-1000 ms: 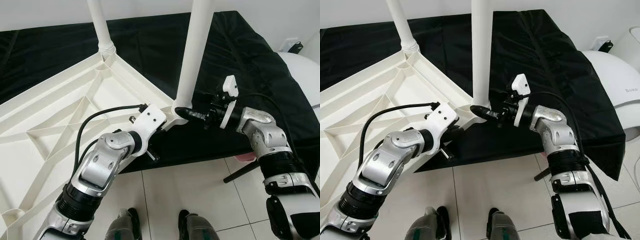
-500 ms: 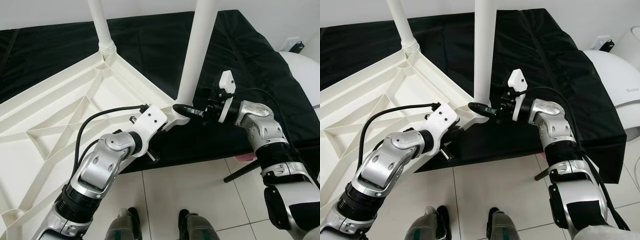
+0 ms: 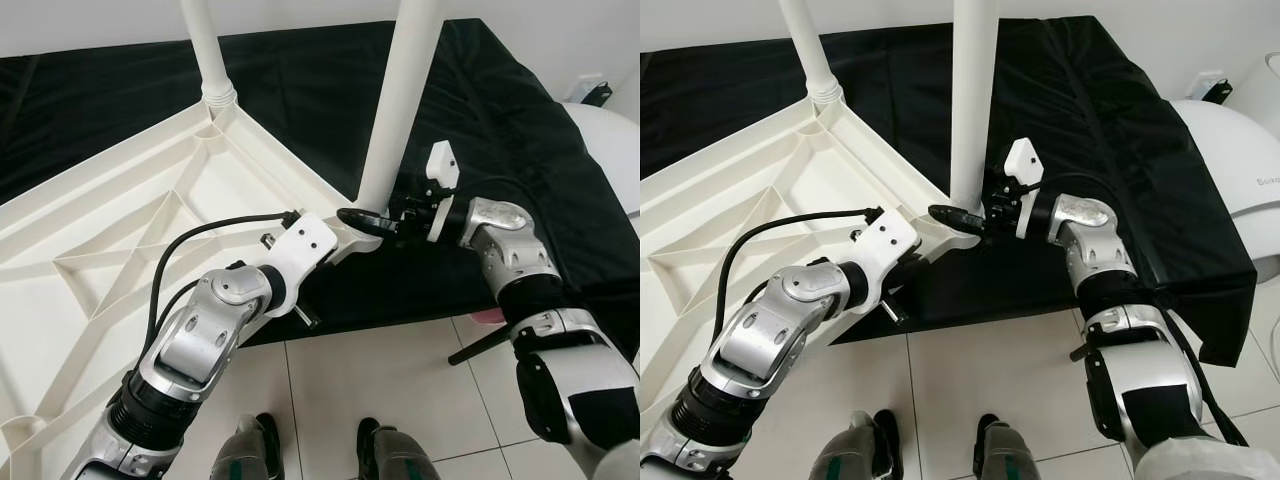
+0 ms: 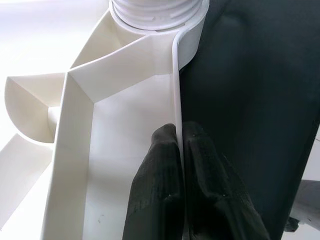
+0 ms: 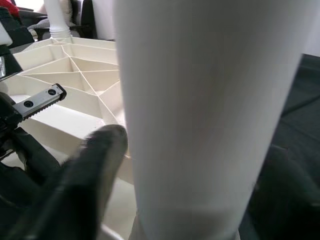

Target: Building children table

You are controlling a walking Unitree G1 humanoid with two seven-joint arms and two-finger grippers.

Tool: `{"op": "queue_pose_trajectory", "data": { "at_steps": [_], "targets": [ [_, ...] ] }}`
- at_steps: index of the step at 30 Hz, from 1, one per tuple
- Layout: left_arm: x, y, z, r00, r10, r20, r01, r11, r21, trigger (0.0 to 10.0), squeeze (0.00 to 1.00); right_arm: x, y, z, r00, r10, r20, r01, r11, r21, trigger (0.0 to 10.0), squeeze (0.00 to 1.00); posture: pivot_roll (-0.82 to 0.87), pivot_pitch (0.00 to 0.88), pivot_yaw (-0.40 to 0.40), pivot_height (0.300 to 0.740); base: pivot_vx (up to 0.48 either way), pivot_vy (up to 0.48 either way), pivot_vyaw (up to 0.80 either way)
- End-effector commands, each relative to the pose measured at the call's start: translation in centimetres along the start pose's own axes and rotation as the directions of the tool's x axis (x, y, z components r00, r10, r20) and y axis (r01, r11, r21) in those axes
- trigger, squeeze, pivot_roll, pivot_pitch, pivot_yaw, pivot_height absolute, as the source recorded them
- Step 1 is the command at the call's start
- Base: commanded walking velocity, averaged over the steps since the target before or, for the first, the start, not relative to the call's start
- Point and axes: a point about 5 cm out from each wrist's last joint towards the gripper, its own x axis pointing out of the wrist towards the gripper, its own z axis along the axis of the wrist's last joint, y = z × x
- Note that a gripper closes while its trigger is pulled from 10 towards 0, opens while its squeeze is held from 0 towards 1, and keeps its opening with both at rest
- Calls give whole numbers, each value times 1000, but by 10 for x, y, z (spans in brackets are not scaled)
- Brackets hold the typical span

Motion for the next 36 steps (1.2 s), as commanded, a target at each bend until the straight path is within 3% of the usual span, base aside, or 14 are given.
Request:
{"op": "queue_pose_trajectory", "data": {
  "at_steps": [1, 8, 9, 10, 11, 13, 14, 25, 36],
  "targets": [
    [-3, -3, 2, 1000, -11, 2, 11, 1000, 15, 10000, 0, 4, 1, 1, 1000, 25, -4, -25, 1000, -18, 4510, 0, -84, 213, 21, 740, 0, 0, 0],
    [-3, -4, 3, 1000, -15, 2, 15, 1000, 15, 10000, 0, 6, 0, 2, 1000, 30, 0, -30, 999, -27, 4275, 0, -83, 214, 21, 740, 0, 0, 0],
    [-3, -4, 3, 1000, -16, 1, 16, 1000, 15, 10000, 0, 7, 0, 2, 1000, 32, 1, -32, 999, -28, 3451, 0, -83, 216, 20, 740, 0, 0, 0],
    [-3, -4, 3, 1000, -16, 1, 16, 1000, 15, 10000, 0, 7, 0, 2, 1000, 32, 1, -32, 999, -28, 3451, 0, -83, 216, 20, 740, 0, 0, 0],
    [-3, -4, 3, 1000, -17, 1, 17, 1000, 14, 10000, 0, 7, -1, 3, 999, 32, 1, -32, 999, -30, 4392, 0, -85, 218, 19, 740, 0, 0, 0],
    [-3, -4, 3, 1000, -18, 0, 18, 1000, 13, 10000, 0, 7, -1, 3, 999, 33, 3, -33, 999, -31, 4392, 0, -85, 218, 19, 740, 0, 0, 0],
    [-3, -4, 3, 1000, -18, 1, 18, 1000, 12, 10000, 0, 7, -2, 3, 999, 33, 3, -33, 999, -37, 9765, 0, -87, 219, 17, 740, 0, 0, 0],
    [-1, 2, 2, 1000, 28, -3, -28, 1000, -5, 10000, 0, 6, 6, 2, 997, 0, 71, 3, 999, -40, 10000, 0, -92, 224, 13, 740, 0, 0, 0],
    [0, 3, 3, 998, 65, -3, -66, 997, -47, 10000, 0, 3, 20, 4, 979, -135, 150, 138, 990, -7, 10000, 0, -102, 234, 3, 740, 0, 0, 0]
  ]
}}
